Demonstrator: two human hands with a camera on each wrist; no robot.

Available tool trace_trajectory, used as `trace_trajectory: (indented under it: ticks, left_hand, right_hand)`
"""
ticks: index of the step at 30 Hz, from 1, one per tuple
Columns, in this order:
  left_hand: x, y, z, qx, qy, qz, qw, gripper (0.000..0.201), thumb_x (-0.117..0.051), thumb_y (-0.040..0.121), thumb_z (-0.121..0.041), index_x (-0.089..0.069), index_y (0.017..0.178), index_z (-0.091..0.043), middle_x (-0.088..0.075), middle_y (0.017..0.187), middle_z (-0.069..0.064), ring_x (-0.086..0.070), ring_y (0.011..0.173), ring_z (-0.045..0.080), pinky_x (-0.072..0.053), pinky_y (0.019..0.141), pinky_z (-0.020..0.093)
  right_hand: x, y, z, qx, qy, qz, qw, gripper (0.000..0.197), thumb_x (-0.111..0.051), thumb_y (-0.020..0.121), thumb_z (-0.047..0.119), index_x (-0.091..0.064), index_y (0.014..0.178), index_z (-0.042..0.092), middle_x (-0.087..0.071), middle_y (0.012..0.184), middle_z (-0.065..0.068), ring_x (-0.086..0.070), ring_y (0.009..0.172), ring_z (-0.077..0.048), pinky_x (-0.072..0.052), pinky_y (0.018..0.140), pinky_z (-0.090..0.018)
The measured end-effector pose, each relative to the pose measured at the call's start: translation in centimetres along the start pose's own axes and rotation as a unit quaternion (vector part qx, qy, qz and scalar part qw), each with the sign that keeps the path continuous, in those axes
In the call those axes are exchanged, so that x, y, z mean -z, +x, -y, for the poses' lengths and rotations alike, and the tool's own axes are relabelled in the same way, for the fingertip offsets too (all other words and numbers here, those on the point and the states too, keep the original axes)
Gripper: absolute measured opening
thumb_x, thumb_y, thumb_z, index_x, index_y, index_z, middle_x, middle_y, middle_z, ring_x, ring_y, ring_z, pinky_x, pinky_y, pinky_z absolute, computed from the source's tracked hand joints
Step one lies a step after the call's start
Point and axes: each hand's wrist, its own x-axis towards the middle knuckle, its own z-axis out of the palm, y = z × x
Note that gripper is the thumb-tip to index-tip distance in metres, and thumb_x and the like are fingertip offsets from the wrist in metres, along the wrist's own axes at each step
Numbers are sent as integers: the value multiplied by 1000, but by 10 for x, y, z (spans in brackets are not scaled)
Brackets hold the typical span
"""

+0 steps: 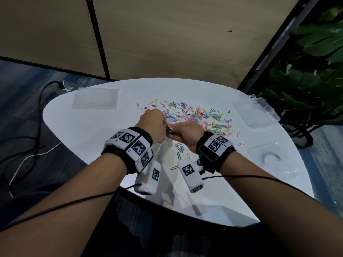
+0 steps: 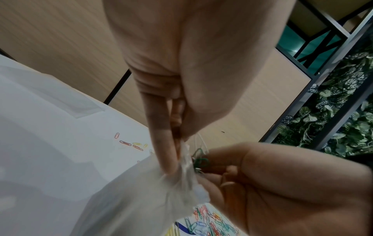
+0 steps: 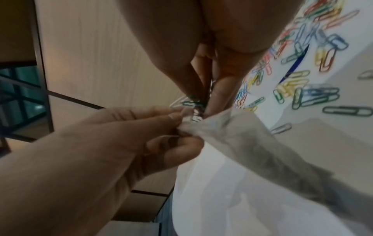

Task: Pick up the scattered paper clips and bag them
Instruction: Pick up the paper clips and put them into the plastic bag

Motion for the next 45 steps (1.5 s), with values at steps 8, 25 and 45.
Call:
trace_trajectory:
  ticks: [8,25,45]
  left_hand:
    - [3,-6,-1,-11,-29,3,1000,22,-53,95,-2,-73,101,-7,-74,84,18,-76,70,30,-64,74,39]
    - [6,-5,-2,-15,-9,2,1000,28,-52,91,0,-78,87,-11,-75,74,14,-76,70,24,-62,80,36]
    - [17,-3,7,2,6,5,1000,22,-54,97,-2,-70,112,-6,-68,78,9,-75,66,24,-64,75,36]
  right_hand:
    - [-7,5,-8,87,-273,-53,957,21,-72,73,7,-73,59,23,-75,75,-14,-73,79,-36,-59,79,-51]
    - [-17,-11,-3,213,-466,-33,858,23,-56,83,-1,-77,84,6,-60,60,2,-50,54,-7,-34,54,-12]
    - [163,27,-64,-161,-575,-187,780,82,-50,90,54,-14,152,15,-31,152,-19,-36,138,-38,-35,111,-47]
